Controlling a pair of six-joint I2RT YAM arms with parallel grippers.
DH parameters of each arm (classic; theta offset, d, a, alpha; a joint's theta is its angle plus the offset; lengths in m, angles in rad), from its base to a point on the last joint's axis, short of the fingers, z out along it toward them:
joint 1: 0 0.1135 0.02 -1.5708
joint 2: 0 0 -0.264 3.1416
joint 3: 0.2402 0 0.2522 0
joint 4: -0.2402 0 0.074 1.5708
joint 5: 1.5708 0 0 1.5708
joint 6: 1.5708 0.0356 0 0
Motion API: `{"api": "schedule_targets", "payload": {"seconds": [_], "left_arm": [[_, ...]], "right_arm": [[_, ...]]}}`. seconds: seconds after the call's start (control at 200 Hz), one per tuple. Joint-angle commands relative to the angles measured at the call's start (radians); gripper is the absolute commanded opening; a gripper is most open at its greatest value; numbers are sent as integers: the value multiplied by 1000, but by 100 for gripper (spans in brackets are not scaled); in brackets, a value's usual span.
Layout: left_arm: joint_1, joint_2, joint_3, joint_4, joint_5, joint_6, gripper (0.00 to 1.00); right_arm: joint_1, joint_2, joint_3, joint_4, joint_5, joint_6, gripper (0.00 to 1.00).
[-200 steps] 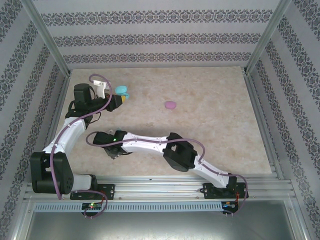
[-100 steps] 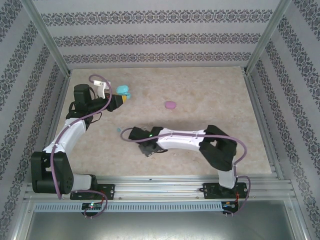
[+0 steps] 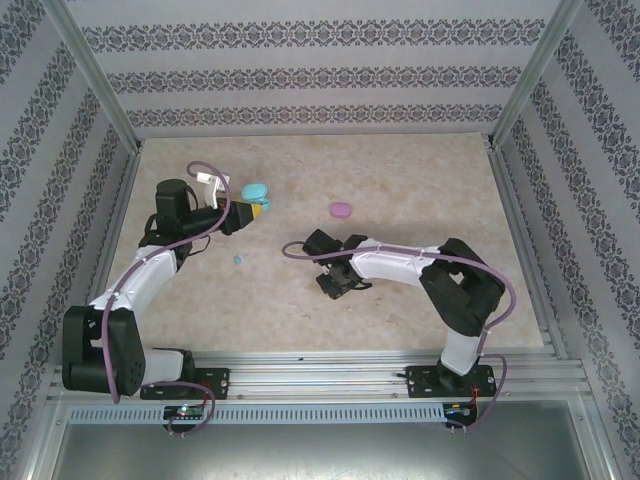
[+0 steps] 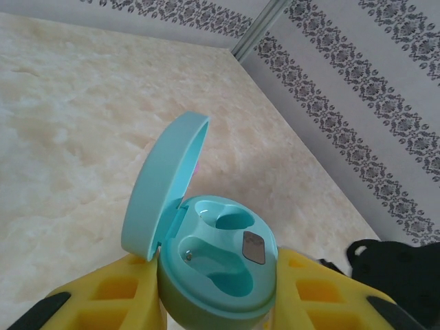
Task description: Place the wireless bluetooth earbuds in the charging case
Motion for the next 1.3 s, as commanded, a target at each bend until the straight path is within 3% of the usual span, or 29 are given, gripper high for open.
{"api": "schedule_targets", "payload": {"seconds": [0.0,0.155,0.28,0.49,0.644,0.719,0.909,1.064,1.294], "left_arm": [[-10,-40,-20,-8,13,27,9],[-10,-51,-30,-64,-9,69,9],[-11,-55,-31,-69,-10,74,10],[-11,-49,-13,-73,-4,77,10],[-10,-54,-1,-82,1,70,9],[-12,-64,6,-101,2,85,9],[-48,-82,-18,-47,23,82,9],[-108,-97,-91,109,70,59,9],[-224,-109,-179,311,65,21,9]], "right_arm": [[16,42,20,-13,-53,-78,28],[36,61,28,-23,-66,-63,37],[37,4,34,-28,-81,29,39],[48,-156,62,-51,-34,271,47],[45,-297,46,-152,94,624,53],[44,-399,-39,-130,134,799,53],[35,-657,-394,169,178,1105,48],[36,-697,-459,169,150,1144,42],[41,-550,-450,308,60,1173,39]]}}
